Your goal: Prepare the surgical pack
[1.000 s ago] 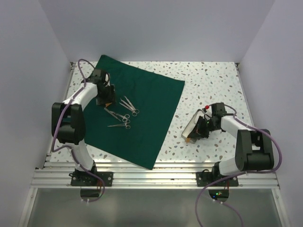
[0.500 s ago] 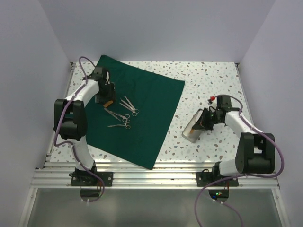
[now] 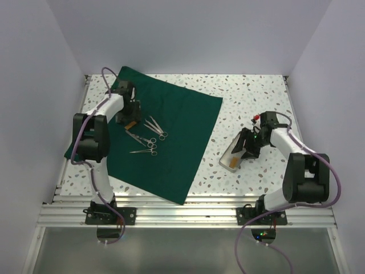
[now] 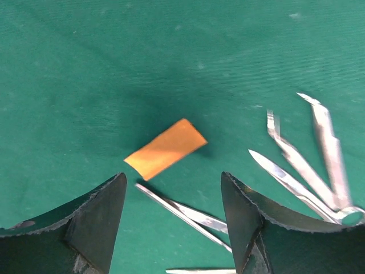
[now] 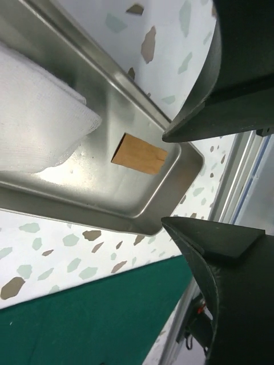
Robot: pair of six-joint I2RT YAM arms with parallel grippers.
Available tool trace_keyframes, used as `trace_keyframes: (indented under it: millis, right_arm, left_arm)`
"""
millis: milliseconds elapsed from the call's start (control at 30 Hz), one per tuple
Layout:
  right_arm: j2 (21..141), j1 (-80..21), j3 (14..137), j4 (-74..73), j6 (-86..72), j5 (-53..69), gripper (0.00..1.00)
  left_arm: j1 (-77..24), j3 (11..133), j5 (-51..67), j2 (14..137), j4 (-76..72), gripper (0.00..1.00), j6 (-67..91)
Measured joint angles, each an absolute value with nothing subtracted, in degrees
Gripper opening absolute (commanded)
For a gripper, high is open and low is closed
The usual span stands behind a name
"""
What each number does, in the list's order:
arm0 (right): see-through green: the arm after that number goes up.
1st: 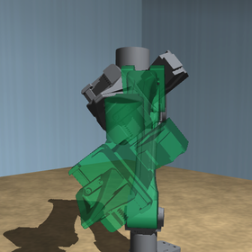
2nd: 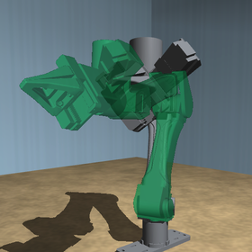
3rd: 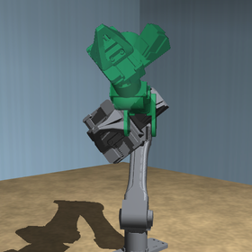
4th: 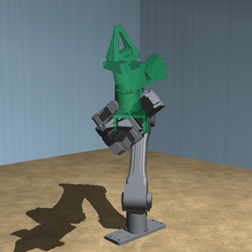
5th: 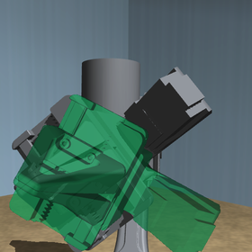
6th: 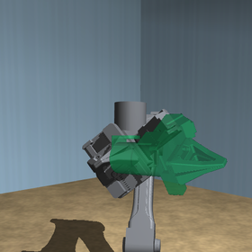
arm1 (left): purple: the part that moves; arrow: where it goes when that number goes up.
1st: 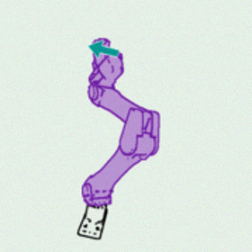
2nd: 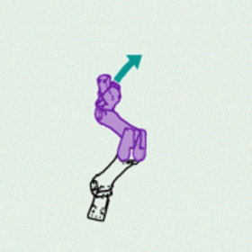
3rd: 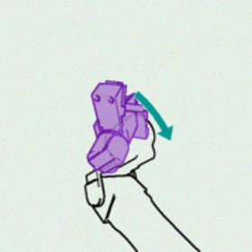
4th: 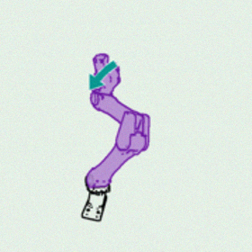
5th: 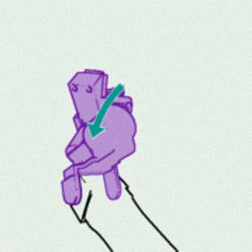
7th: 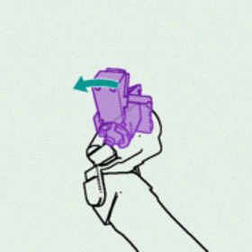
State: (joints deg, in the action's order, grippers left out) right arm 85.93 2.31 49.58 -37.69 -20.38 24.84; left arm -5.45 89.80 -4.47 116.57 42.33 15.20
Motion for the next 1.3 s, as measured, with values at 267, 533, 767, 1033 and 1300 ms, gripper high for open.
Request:
trace_keyframes:
  millis: [267,533,767,1033,1300]
  right_arm:
    - [80.44,2.31,55.59,-43.16,-19.86,21.47,0.67]
    - [80.18,2.31,56.42,-44.25,-19.86,22.31,0.68]
    - [80.05,2.31,56.38,-44.84,-19.84,23.77,0.69]
    - [79.02,1.91,56.16,-44.84,-19.84,25.19,0.69]
    - [78.35,0.64,55.75,-44.84,-19.84,25.69,0.69]
  left_arm:
    - [-11.03,89.14,-15.31,117.67,42.54,0.61,12.86]
    - [-15.97,90.3,-25.85,120.99,42.65,0.56,12.43]
    - [-15.7,90.59,-33.21,122.58,42.98,0.5,12.29]
    - [-15.77,91.79,-36.14,124.44,42.96,0.34,11.07]
    - [-15.59,92.58,-35.79,125.67,42.92,0.11,9.85]
